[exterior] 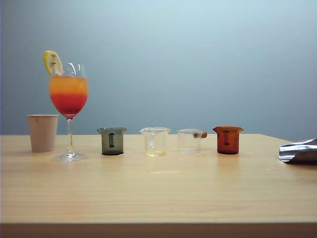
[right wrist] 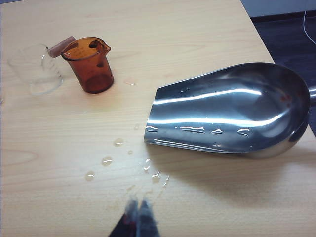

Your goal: Pick up the lemon slice from the paper cup on the left and carefully insert it into the rim of the goblet.

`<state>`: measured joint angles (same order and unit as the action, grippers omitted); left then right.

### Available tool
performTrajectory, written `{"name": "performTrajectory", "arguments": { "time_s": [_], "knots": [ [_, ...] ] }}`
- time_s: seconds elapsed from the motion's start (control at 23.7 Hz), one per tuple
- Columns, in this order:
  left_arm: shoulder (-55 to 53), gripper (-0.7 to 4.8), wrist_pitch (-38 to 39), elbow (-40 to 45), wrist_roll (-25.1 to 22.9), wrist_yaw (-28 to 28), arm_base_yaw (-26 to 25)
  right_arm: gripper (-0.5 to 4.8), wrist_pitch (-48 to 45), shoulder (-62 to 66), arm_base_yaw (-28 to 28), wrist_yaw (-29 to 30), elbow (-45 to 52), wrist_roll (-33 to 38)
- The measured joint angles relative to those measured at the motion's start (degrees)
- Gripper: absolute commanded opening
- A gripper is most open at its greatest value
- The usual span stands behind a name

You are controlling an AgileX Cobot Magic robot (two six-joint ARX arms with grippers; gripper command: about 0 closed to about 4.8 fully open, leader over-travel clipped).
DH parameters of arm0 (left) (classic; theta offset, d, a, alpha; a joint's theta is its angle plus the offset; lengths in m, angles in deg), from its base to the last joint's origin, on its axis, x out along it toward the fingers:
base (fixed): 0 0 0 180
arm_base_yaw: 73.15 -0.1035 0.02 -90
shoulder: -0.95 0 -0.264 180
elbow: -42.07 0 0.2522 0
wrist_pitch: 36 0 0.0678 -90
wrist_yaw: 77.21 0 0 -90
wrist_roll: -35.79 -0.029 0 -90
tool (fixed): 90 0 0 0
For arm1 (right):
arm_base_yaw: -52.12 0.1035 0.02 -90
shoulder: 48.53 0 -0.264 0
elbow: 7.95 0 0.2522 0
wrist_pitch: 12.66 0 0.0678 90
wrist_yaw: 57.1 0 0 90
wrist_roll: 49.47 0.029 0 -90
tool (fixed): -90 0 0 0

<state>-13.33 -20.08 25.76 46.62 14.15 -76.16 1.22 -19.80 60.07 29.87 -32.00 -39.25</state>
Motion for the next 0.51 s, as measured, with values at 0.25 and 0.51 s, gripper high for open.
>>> {"name": "performTrajectory", "arguments": {
  "time_s": [0.25, 0.51],
  "knots": [
    [0.0, -0.03, 0.1, 0.0, 0.0, 0.0, 0.0, 0.09, 0.5, -9.0, 0.0, 0.0, 2.1, 0.0],
    [8.1, -0.03, 0.2, 1.7, 0.0, -0.1, -0.1, 0.09, 0.7, -23.6, -2.8, 0.2, 8.5, 0.0]
  ]
}}
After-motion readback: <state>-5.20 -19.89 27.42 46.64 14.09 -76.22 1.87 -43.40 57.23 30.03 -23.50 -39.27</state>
